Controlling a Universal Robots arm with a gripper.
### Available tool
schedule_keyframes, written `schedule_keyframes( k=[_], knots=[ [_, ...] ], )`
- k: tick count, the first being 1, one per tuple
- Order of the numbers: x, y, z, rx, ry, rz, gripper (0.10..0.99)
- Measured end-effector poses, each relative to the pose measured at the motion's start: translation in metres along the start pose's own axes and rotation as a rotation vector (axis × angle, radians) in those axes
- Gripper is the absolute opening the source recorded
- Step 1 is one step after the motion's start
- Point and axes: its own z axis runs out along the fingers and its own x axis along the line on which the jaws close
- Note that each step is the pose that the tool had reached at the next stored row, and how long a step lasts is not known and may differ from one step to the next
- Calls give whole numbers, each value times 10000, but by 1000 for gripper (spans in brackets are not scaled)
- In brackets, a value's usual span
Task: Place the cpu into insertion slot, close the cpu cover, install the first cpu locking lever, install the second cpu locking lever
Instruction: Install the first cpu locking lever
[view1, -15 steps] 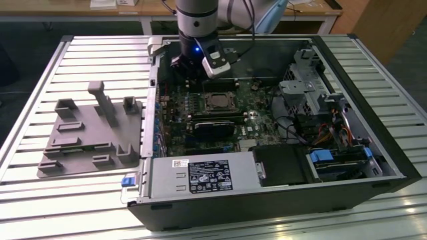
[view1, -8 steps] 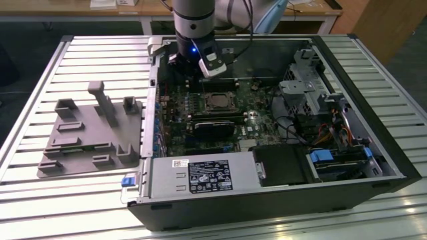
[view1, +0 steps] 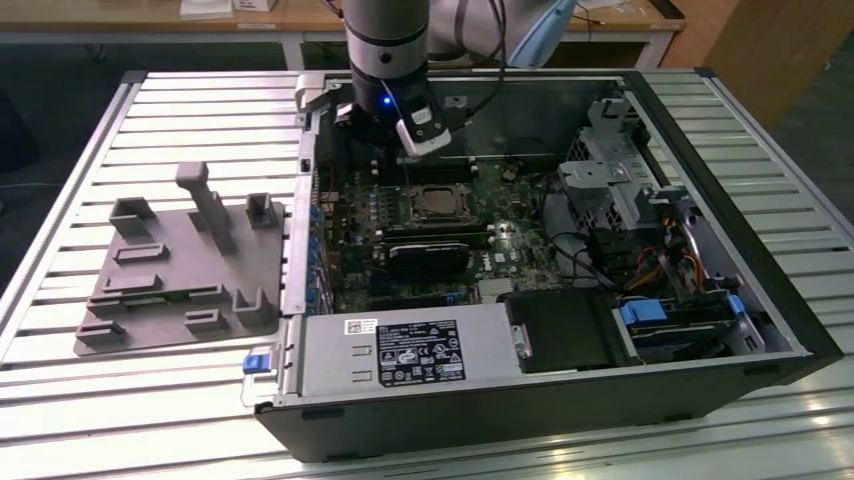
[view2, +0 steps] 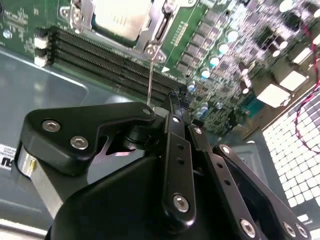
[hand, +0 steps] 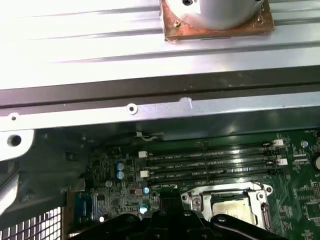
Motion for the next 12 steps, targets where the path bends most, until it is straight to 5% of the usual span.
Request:
schedule_keyframes(
  k=[4,12],
  knots=[
    [0,0,1,-226,23,6,106],
    [-143,9,26,-278,29,8,106]
  ],
)
